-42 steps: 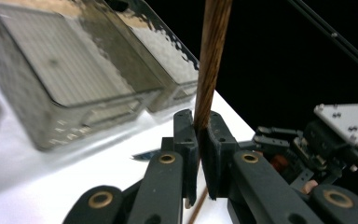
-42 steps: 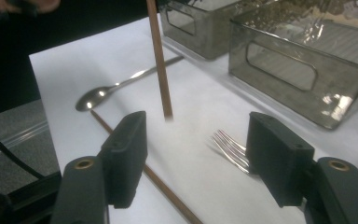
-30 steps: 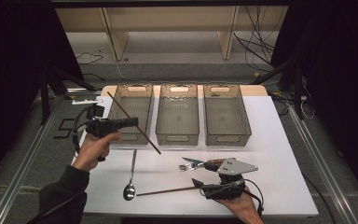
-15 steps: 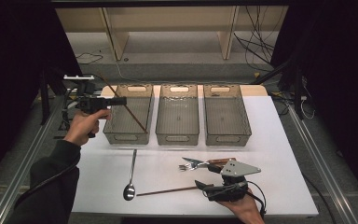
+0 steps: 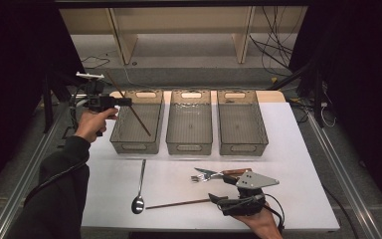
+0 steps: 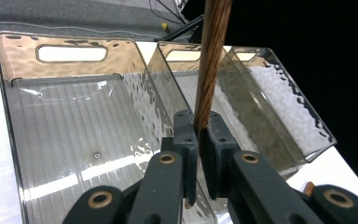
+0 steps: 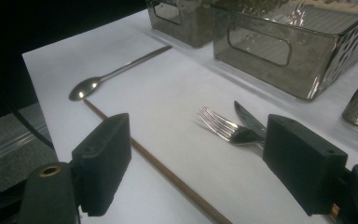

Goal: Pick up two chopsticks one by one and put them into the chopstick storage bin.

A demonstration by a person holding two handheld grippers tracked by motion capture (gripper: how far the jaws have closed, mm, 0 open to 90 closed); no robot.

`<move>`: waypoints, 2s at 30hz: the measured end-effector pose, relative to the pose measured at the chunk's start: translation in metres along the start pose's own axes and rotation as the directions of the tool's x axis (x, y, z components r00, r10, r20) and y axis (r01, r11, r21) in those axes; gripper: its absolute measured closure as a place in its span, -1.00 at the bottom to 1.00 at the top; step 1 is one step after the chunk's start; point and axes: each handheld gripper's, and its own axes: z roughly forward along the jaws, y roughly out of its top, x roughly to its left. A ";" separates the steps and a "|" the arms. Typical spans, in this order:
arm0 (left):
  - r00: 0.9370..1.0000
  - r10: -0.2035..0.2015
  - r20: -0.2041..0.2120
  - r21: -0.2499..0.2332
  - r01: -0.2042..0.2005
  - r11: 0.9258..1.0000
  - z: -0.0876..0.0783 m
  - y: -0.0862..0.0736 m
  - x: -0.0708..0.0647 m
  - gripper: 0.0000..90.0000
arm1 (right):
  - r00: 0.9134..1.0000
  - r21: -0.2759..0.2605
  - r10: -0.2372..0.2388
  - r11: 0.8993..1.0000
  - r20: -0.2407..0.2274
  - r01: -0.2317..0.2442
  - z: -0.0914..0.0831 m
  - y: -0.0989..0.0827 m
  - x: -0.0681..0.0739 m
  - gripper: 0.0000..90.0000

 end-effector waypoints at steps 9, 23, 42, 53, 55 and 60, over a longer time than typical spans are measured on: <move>0.999 0.016 -0.033 0.079 -0.013 0.997 0.022 -0.002 0.001 0.88 | 1.000 -0.002 0.000 1.000 -0.001 0.000 0.001 -0.001 0.001 -0.46; 0.998 0.042 -0.052 0.162 -0.033 0.986 0.047 -0.007 -0.004 0.88 | 1.000 0.014 -0.003 1.000 -0.003 0.003 0.001 -0.002 0.000 -0.45; 0.998 -0.003 -0.062 0.193 0.015 0.981 0.072 -0.017 0.006 0.82 | 1.000 0.018 -0.001 1.000 -0.011 0.001 0.003 -0.004 0.002 -0.45; 0.977 0.008 -0.213 0.218 0.040 0.975 0.084 -0.019 0.004 -0.07 | 1.000 0.024 -0.005 1.000 -0.013 0.005 0.004 -0.005 0.003 -0.44; 0.973 0.002 -0.232 0.224 0.052 0.973 0.084 -0.018 0.004 -0.19 | 1.000 0.025 -0.007 1.000 -0.015 0.007 0.004 -0.005 0.002 -0.44; 0.964 -0.010 -0.265 0.217 0.070 0.974 0.080 -0.018 0.003 -0.53 | 1.000 0.025 -0.004 1.000 -0.016 0.004 0.005 -0.005 0.003 -0.44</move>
